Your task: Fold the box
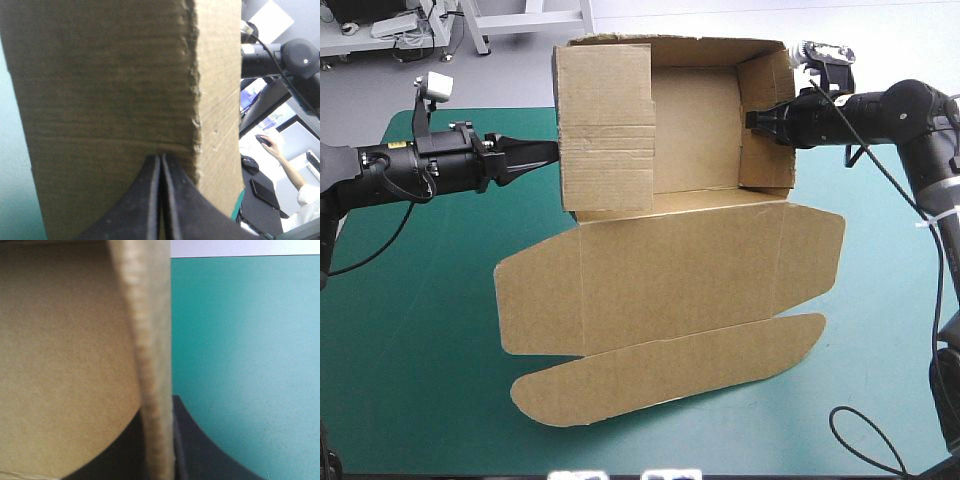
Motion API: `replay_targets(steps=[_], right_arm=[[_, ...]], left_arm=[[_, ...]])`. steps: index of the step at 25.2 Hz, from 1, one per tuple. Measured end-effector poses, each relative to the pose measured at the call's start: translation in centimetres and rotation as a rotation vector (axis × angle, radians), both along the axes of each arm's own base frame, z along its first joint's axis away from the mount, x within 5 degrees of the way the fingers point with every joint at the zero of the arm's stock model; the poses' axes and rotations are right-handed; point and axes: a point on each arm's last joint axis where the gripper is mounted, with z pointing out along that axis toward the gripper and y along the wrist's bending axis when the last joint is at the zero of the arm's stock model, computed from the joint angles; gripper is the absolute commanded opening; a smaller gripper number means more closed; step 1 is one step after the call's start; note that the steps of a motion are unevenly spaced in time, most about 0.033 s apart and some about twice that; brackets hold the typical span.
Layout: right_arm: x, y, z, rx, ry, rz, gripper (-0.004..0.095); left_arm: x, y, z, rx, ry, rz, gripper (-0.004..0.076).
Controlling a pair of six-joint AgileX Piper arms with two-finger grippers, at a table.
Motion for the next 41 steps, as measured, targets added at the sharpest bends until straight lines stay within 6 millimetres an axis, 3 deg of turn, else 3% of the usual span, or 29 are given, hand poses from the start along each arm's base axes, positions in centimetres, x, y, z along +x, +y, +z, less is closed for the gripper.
replay_targets(steps=[11, 14, 15, 20, 29, 41], right_arm=[[-0.2, 1.5, 0.0, -0.01, -0.015, 0.033, -0.0017], [-0.1, 1.8, 0.0, -0.01, -0.024, 0.03, -0.0017], [0.0, 1.8, -0.1, -0.009, -0.021, 0.029, -0.0016], [0.4, 1.9, -0.6, -0.007, -0.004, 0.028, -0.0016], [1.9, 2.6, -2.7, -0.002, 0.057, 0.035, -0.0016], [0.9, 8.1, -3.4, -0.103, 0.02, 0.096, -0.0016]], left_arm=[[0.0, 0.1, -0.3, 0.024, 0.019, 0.008, 0.0015], [0.0, 0.1, -0.4, 0.035, 0.02, 0.009, 0.0098], [0.0, 0.1, -0.4, 0.039, 0.02, 0.011, 0.0188], [0.1, 0.1, -0.4, 0.045, 0.02, 0.013, 0.0419], [0.1, 0.3, -0.9, 0.099, 0.022, 0.026, 0.0428], [0.5, 1.8, -3.1, 0.334, 0.156, 0.139, 0.0388]])
